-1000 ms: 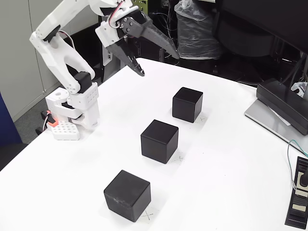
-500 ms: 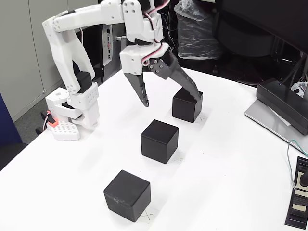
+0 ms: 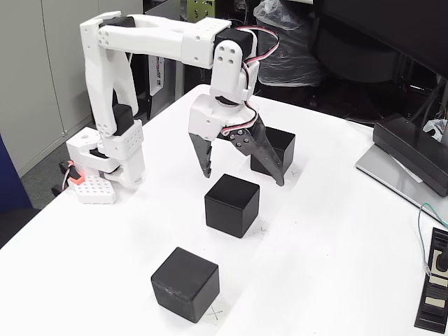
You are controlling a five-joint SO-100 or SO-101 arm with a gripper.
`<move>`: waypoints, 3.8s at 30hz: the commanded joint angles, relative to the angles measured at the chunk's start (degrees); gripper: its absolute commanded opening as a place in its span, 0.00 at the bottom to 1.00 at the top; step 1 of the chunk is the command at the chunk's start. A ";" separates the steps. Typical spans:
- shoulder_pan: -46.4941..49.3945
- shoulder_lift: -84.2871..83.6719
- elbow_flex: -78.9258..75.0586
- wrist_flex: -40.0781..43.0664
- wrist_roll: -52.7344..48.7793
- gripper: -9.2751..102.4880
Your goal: Stack the 3 blocks
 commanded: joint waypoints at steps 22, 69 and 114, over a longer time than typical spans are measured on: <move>0.09 -0.18 5.45 -0.18 -13.80 0.50; 2.55 -0.09 13.97 -17.49 -16.26 0.19; -30.94 -0.18 -20.21 0.18 -13.71 0.08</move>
